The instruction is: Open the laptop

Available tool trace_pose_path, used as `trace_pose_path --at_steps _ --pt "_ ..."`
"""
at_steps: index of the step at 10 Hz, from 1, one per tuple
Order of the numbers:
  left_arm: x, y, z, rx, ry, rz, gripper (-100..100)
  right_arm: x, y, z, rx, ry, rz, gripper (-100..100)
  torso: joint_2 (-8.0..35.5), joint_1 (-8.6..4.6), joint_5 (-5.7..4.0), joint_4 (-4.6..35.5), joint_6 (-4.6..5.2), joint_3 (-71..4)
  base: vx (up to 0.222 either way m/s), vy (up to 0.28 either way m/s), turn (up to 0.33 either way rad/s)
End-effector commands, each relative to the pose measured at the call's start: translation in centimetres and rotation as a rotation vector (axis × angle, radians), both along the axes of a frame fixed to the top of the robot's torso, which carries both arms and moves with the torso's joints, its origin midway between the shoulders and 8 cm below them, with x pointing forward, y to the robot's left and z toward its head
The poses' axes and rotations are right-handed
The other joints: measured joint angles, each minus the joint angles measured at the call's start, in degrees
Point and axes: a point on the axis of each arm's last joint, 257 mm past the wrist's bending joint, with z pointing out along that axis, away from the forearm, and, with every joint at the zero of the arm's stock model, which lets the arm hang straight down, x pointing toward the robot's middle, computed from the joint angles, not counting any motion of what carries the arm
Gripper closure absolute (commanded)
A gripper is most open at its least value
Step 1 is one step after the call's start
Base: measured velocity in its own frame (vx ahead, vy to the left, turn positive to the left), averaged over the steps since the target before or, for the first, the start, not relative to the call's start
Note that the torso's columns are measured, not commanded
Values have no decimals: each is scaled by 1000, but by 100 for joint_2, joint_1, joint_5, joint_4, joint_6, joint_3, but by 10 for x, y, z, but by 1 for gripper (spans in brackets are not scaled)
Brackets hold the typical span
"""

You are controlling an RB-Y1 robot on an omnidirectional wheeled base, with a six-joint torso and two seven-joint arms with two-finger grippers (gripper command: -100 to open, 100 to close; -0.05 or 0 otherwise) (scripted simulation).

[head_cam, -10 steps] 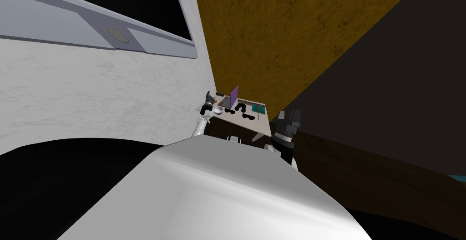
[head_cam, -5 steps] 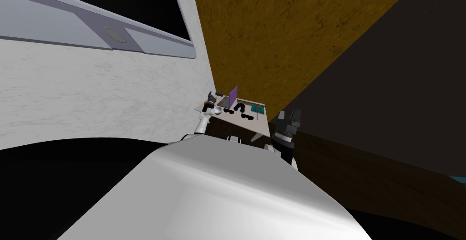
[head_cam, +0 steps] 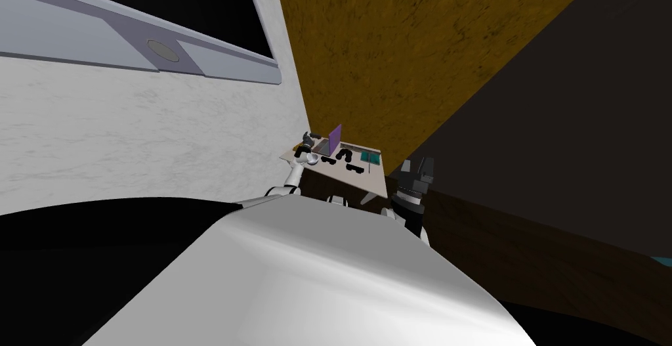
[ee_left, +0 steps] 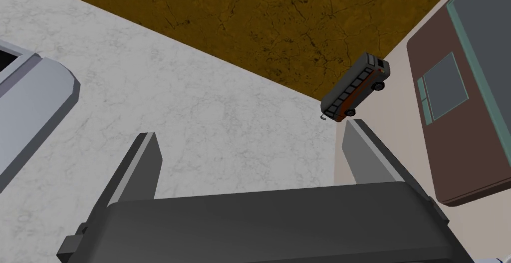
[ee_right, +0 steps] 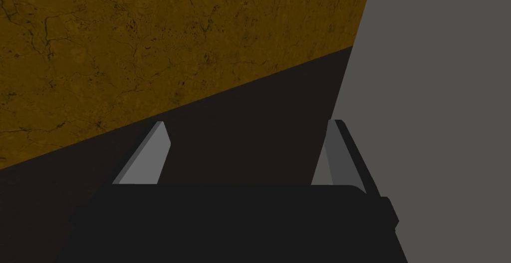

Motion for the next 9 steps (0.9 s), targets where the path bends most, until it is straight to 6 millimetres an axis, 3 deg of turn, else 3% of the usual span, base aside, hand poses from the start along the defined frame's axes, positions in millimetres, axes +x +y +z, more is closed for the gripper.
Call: trace_pose_path --at_steps 1,4,5,6,7,8,9 --pt "18 -8 -7 -54 35 -18 -100 0 0 0 0 0 0 0 2 3 1 -1 0 1 12 -51 14" --pt "31 -15 -22 -93 81 -31 -100 0 0 0 0 0 0 0 2 2 1 0 0 1 14 -42 10" --pt "41 -22 -14 -121 84 -46 -100 0 0 0 0 0 0 0 4 3 1 0 0 2 18 -45 14" --pt "41 -22 -27 -126 108 -45 -100 0 0 0 0 0 0 0 1 0 0 0 0 1 16 -40 4" --pt "50 -29 -19 -152 109 -59 -100 0 0 0 0 0 0 0 3 4 2 -1 -1 2 9 -49 15" --pt "50 -29 -32 -157 134 -58 -100 0 0 0 0 0 0 0 4 0 0 1 0 2 13 -37 8" --pt "58 -36 -32 -185 152 -71 -100 0 0 0 0 0 0 0 3 5 2 0 -1 2 16 -41 16"
